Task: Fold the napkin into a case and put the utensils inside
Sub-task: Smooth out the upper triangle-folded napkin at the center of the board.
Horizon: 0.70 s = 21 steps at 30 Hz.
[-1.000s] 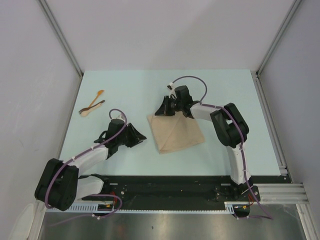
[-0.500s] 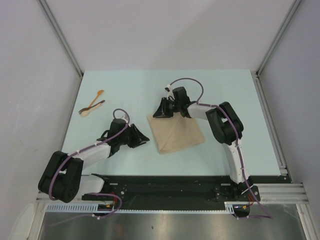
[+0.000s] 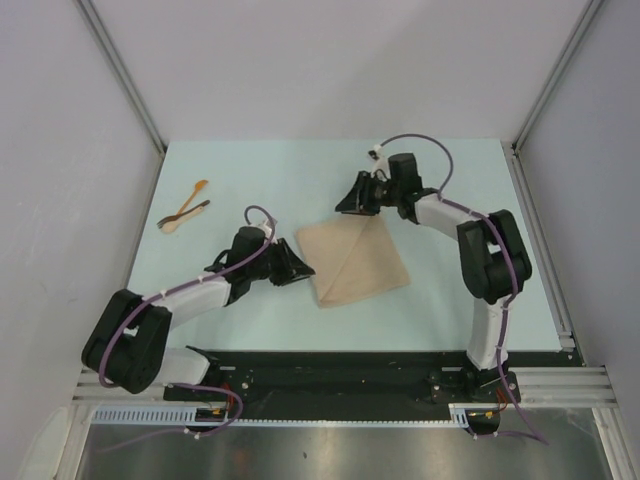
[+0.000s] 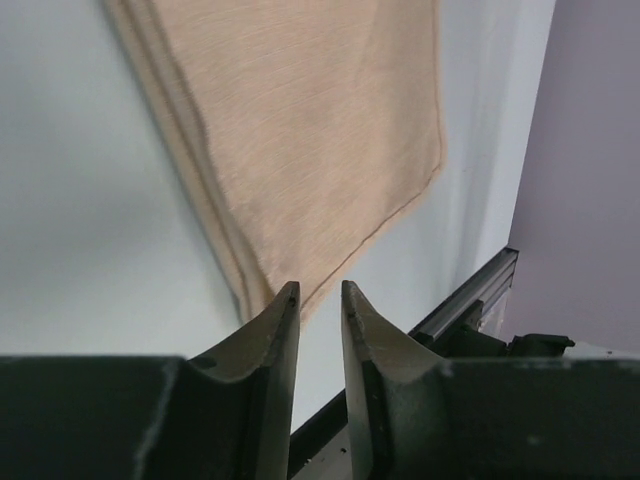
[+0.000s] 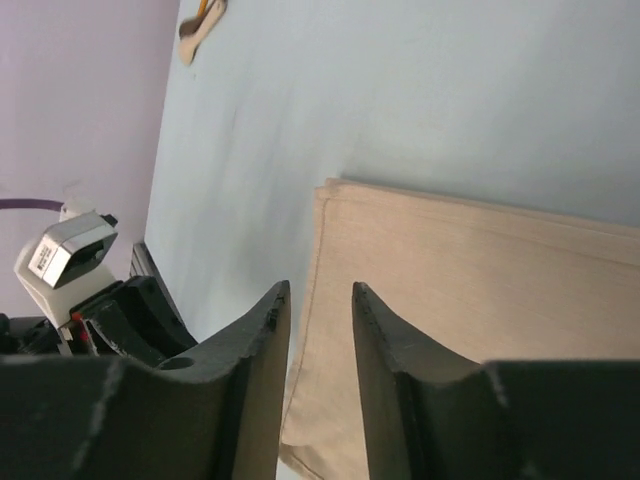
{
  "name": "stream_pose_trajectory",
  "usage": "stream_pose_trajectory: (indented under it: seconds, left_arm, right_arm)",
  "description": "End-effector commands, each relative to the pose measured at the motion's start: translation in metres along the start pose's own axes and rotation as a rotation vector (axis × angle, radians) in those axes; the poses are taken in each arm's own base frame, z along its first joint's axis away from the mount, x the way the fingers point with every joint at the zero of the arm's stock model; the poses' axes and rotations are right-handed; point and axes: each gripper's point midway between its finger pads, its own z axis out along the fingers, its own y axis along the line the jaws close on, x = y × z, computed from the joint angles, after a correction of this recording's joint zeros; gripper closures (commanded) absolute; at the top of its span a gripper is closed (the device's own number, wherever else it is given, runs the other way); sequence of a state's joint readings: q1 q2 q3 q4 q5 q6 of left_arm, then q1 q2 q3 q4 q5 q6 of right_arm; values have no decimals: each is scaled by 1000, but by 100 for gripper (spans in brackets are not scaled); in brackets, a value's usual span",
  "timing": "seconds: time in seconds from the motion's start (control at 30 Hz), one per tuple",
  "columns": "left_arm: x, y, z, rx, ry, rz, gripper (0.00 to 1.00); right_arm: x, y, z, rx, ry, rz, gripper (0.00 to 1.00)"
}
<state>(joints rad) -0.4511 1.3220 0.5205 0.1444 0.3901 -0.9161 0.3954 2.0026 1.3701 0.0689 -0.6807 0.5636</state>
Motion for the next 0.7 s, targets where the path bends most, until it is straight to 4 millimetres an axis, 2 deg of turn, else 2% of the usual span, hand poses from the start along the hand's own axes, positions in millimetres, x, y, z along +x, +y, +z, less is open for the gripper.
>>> stream_pose_trajectory:
  seconds: [0.0,0.03,0.1,0.13,0.23,0.5,0.63,0.67]
  left_arm:
    - [-6,-39,14,108,45,86,76]
    - [-6,-38,20,97,61,84,78]
    - [-3,-36,26,93,69,78,83]
    - [1,-29,30,80,80,67,84]
    - [5,-23,33,78,88,63,88]
    - [30,-13,31,98,133,64,91]
    - [46,3,28,86,157,44,91]
    - [47,1,27,102,151,42,91]
  right_arm:
    - [-8,-31,-30,24,-32,14,70]
    - [-16,-38,-35,12,-57,18,76]
    - [-14,-51,-35,-5,-47,51,82]
    - [-18,-56,-35,-9,-59,50,84]
    - [-19,-69,-27,-20,-55,61,87]
    - [-27,-92,-25,-38,-78,99,89]
    - [-27,-101,-24,-37,-86,115,90]
    - [-26,-103,-23,-36,-84,122,90]
